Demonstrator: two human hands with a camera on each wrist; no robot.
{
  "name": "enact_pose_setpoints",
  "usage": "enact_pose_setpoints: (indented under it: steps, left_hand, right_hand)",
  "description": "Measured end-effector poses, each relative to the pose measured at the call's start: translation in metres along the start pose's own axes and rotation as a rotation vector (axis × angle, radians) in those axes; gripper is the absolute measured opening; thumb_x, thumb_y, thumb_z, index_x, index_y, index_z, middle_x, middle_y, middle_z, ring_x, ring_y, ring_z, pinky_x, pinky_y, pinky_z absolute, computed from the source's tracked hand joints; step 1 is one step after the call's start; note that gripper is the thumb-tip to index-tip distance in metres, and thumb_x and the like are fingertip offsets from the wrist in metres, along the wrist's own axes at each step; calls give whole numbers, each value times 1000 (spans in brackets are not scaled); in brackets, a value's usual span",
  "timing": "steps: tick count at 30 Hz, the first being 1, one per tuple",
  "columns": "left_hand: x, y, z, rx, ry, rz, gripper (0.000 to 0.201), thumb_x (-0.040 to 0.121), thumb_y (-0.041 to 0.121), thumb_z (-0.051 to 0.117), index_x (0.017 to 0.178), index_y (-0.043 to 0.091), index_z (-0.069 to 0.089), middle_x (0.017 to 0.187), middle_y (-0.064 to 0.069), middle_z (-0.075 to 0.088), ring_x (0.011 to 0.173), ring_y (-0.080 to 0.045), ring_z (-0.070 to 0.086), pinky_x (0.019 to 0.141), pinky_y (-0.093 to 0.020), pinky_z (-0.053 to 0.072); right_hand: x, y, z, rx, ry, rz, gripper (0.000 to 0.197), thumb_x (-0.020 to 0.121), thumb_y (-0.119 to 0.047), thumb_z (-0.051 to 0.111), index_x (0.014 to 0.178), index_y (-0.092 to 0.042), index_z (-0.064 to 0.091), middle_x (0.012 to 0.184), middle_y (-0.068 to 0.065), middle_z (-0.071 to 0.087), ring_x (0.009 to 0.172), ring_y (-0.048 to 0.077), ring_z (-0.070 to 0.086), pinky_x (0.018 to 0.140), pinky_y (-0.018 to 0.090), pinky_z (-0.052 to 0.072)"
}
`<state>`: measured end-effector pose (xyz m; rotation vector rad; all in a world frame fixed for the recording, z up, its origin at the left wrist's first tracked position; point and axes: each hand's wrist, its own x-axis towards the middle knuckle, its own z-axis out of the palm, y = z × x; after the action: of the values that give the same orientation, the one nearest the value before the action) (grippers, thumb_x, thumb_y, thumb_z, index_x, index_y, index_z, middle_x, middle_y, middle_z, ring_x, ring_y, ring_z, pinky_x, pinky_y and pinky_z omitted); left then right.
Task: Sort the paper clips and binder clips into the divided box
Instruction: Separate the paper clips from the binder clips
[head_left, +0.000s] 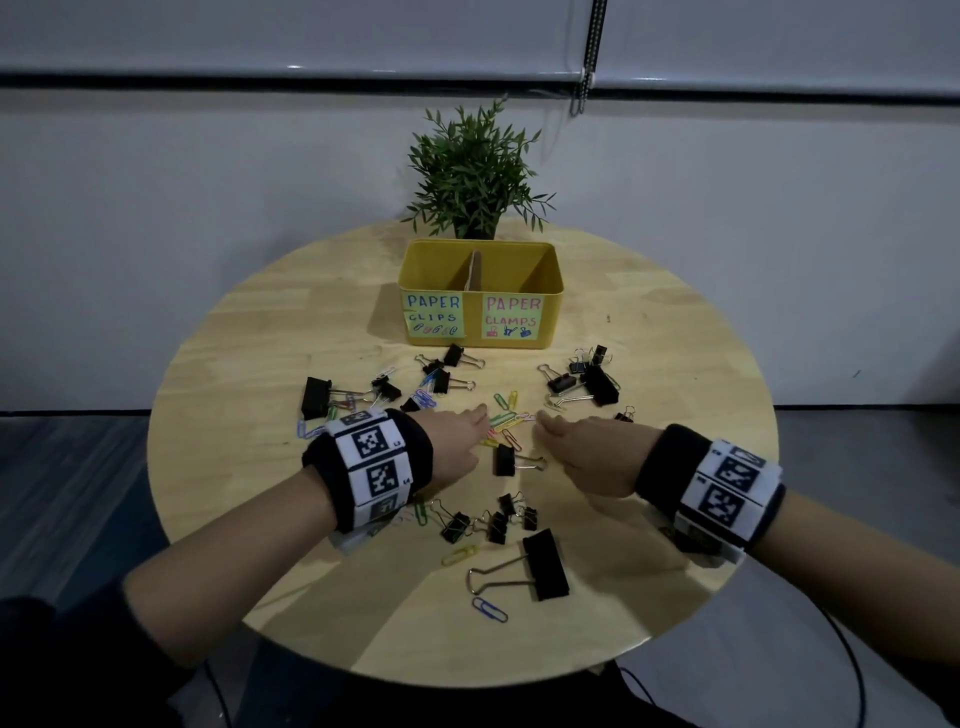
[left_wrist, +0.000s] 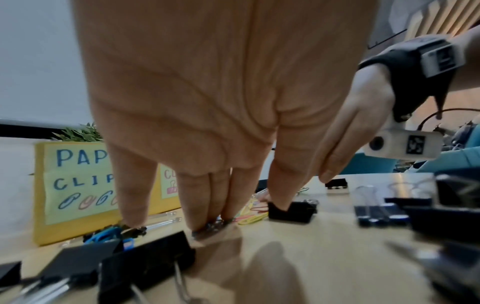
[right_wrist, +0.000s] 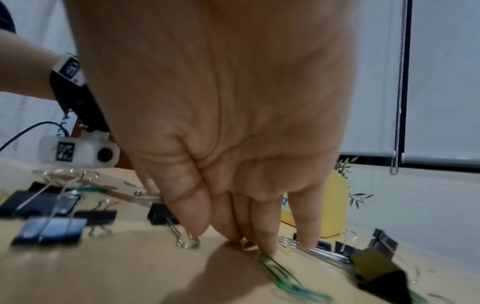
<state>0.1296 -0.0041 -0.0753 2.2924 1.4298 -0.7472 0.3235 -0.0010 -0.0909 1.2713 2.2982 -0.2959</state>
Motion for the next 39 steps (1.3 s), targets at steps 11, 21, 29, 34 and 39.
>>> enact_pose_setpoints:
  steps: [11, 21, 29, 34, 39]
  left_hand:
    - [-31, 15, 22, 191, 1, 122, 57, 102, 38, 24, 152, 31, -3, 157, -2, -25, 146, -21, -21, 115, -59, -9]
    - [-27, -7, 4, -180, 395, -66, 48, 91, 30, 58, 134, 12, 48, 136, -6, 49, 119, -20, 50, 101, -32, 43]
    - [29, -2, -20, -199, 265, -206, 82, 56, 55, 83, 115, 5, 55, 115, -9, 56, 103, -23, 54, 88, -35, 50]
    - [39, -1, -15, -344, 400, -224, 54, 64, 37, 86, 105, 10, 63, 97, -1, 58, 92, -21, 58, 77, -31, 47]
    - [43, -4, -12, -386, 456, -225, 26, 68, 24, 85, 87, 11, 72, 89, -1, 70, 88, -20, 64, 83, -37, 53]
  right_hand:
    - [-49, 14, -2, -317, -238, 28, 59, 97, -15, 25, 152, -10, 3, 162, 5, -6, 150, 22, -3, 114, 63, 6]
    - [2, 0, -21, 191, 181, -146, 50, 96, -12, 41, 145, -18, 35, 144, 9, 48, 121, 24, 54, 105, 40, 44]
    - [45, 4, -42, 274, 213, 63, 102, 57, -38, 88, 141, -13, 37, 130, 8, 48, 115, 26, 51, 97, 35, 46]
    - [62, 2, -45, 348, 244, 57, 70, 58, -29, 88, 119, -19, 57, 116, 4, 61, 106, 22, 56, 84, 29, 46]
    - [62, 1, -40, 456, 274, 10, 42, 65, -23, 85, 103, -17, 69, 97, 2, 65, 84, 14, 53, 73, 22, 42]
